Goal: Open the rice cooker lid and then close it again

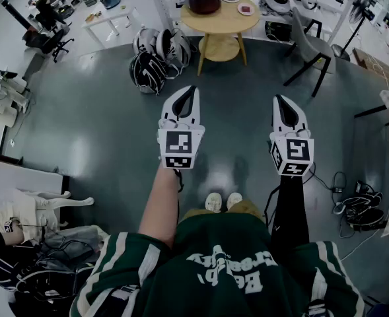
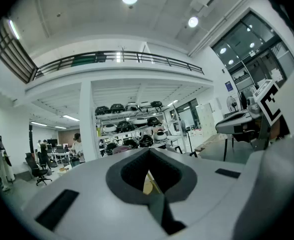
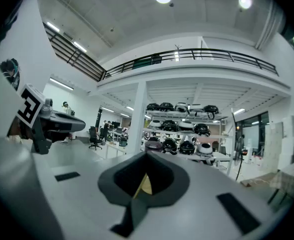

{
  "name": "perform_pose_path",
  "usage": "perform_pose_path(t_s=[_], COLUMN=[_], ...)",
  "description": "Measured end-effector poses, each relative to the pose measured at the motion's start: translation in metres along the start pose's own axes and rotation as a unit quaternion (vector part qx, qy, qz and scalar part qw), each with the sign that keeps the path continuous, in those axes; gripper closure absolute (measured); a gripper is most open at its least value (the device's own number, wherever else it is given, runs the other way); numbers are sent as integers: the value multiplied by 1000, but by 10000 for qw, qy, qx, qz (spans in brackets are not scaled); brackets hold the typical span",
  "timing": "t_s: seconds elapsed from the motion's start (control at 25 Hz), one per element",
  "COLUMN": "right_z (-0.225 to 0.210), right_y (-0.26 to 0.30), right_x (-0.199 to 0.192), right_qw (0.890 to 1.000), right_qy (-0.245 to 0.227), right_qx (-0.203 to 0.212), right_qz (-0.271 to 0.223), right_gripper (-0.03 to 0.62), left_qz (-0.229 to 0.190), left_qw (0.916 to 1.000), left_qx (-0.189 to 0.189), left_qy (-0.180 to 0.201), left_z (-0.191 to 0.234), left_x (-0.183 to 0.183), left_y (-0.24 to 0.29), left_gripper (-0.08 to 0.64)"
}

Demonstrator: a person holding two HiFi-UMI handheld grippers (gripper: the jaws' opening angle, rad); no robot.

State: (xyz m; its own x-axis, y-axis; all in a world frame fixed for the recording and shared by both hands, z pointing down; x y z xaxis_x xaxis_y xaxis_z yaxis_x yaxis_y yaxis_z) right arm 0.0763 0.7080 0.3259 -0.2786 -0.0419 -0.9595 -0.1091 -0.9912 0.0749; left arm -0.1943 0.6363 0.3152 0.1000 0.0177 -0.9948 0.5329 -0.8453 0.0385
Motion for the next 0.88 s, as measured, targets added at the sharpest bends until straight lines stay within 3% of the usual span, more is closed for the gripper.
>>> perform_pose_path(t_s=[0.6, 0.88], right_z=[-72, -81], right_y=[16, 33], right_x=[-17, -15], right_qw=[9987, 9977], right_qy=[165, 155], right_qx=[351, 456], right_qz=[-332, -477], right_gripper=[588, 588], left_qz=[-191, -213], left_qw=[9994, 9992], left_qx=[271, 237], left_qy=[-111, -232], left_z=[-58, -59], left_x=[21, 24], left_y=[35, 51], left_gripper=[555, 402])
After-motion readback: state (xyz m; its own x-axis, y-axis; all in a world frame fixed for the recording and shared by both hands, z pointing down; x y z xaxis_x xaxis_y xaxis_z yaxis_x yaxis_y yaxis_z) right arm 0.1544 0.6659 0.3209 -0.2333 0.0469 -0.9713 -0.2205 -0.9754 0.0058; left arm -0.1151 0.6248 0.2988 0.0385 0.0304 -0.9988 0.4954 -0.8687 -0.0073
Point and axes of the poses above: the fingertips, and each gripper's own axes: y forward along the fingers, z to its left, x out of its top, the point moved 10 cm from there along -y, backward along the fingers, and after that the axes turned 7 degrees about -y, right-handed, at the moved point
